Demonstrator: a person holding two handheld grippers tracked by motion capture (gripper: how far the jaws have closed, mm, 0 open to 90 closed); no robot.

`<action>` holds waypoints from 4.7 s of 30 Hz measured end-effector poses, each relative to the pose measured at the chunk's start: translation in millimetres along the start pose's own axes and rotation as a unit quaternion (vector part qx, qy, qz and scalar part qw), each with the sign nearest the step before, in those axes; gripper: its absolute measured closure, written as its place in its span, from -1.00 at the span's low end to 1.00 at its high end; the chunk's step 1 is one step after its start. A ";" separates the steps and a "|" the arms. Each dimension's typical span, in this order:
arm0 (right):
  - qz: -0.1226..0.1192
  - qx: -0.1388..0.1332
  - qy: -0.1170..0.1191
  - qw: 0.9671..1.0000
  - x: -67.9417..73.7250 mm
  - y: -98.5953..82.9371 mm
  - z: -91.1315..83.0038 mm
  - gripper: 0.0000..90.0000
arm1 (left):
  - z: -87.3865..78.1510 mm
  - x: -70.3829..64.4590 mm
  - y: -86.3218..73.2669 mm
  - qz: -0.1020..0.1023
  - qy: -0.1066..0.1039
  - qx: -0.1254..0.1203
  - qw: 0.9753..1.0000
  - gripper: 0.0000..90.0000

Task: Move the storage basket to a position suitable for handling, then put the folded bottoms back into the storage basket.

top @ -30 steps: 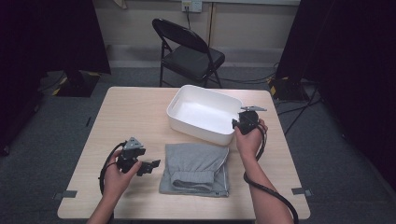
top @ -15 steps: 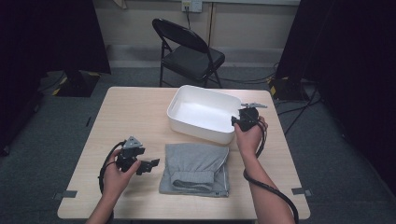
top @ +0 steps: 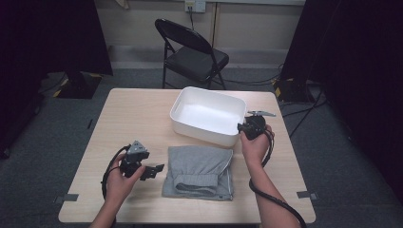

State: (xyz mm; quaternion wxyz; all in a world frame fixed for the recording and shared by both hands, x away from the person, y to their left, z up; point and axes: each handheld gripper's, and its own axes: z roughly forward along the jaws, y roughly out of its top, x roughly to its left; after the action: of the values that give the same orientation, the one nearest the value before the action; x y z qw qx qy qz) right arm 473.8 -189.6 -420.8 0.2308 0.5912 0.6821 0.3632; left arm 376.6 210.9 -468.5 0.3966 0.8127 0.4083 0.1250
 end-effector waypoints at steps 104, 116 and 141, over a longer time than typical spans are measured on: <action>-0.090 -0.016 0.102 0.991 2.4 -26.8 -34.5 -0.37 | -4.5 -24.5 -10.6 0.023 -0.022 0.011 0.999 -0.62; -0.107 0.001 0.117 0.987 4.0 -46.3 -31.6 -0.36 | -3.6 -32.0 -21.4 0.039 -0.029 0.036 0.998 -0.60; -0.130 0.037 0.116 0.984 12.9 -85.8 6.0 -0.14 | 8.2 -55.6 -34.3 0.087 -0.050 0.052 0.994 -0.29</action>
State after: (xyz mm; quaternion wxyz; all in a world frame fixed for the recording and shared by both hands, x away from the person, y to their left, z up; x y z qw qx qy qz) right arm 420.9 -178.9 -489.1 0.1731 0.4598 0.7883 0.3705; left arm 326.3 176.2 -492.8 0.3612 0.8701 0.3211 0.0966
